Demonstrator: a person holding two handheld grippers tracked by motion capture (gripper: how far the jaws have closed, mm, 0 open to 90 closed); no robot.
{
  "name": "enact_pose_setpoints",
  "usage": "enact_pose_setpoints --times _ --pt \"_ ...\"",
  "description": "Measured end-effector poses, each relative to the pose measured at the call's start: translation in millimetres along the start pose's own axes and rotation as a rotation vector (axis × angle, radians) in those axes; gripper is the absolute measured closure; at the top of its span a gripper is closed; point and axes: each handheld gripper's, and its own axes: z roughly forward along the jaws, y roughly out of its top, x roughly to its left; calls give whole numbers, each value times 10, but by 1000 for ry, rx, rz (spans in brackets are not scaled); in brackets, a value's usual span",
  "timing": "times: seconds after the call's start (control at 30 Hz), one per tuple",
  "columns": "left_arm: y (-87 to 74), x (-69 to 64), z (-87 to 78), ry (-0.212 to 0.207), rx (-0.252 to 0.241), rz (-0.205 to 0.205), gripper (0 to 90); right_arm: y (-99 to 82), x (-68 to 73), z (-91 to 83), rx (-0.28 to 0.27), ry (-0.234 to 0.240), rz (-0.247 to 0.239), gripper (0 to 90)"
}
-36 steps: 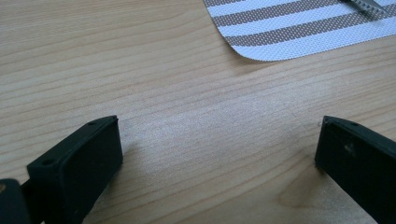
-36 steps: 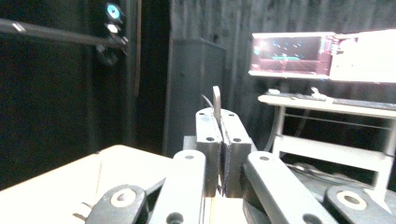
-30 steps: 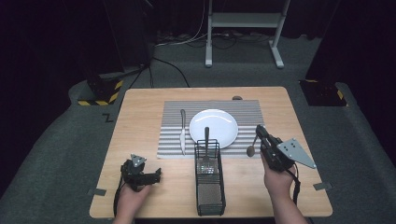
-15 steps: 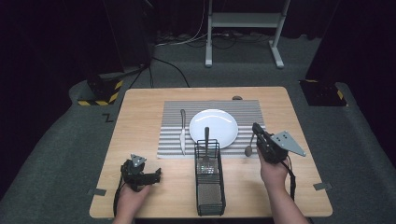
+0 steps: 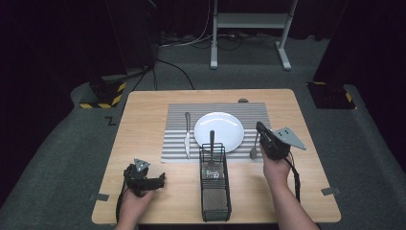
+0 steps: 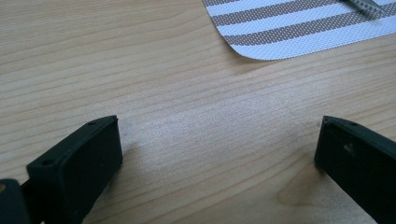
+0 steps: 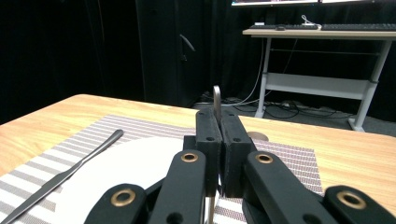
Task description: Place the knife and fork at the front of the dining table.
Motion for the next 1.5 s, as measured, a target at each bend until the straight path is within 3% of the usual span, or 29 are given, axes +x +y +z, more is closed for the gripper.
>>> enact_pose_setpoints --times 0.47,1.1,1.4,1.5 --pt "-1 0 -1 0 0 2 8 7 -73 303 36 -23 35 877" --pt "-4 -1 -5 4 -1 2 11 -61 -155 782 118 -34 38 867" --pt "-4 -2 -5 4 -2 2 11 -122 -236 997 182 -46 43 856" --pt "-4 -2 -5 4 -2 2 11 -167 -293 1066 202 -58 65 852"
